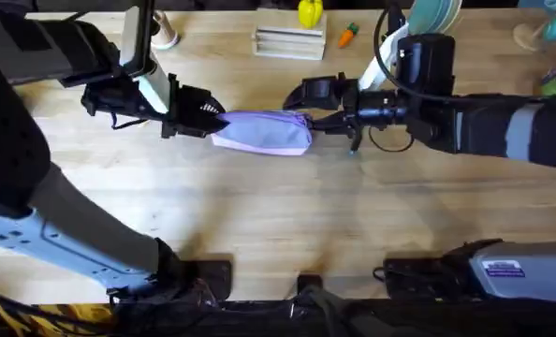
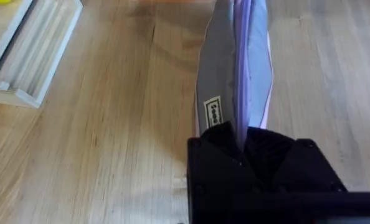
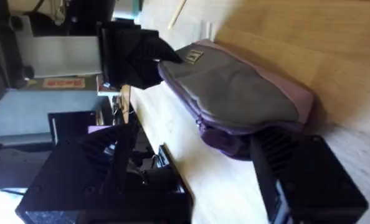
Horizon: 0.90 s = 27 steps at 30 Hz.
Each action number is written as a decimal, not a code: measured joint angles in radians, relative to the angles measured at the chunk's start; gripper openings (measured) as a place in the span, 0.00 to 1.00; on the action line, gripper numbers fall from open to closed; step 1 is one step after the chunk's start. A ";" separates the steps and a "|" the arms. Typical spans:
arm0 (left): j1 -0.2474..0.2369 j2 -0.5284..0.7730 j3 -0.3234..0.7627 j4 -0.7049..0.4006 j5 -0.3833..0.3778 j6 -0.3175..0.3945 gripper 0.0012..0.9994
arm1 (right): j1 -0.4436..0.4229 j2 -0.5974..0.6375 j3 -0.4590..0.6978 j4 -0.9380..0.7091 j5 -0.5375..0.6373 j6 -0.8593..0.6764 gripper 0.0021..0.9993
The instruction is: Unzip the bag, pick up the pens from the table one at a time and place them inside, then zip the bag closed.
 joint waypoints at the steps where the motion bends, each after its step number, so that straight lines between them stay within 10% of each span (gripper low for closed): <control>1: 0.000 0.000 0.000 0.000 0.000 0.000 0.04 | 0.001 0.000 0.000 0.005 -0.016 0.001 1.00; 27: 0.027 0.000 0.003 0.008 -0.008 0.000 0.04 | 0.075 -0.014 0.146 -0.006 -0.156 0.063 0.99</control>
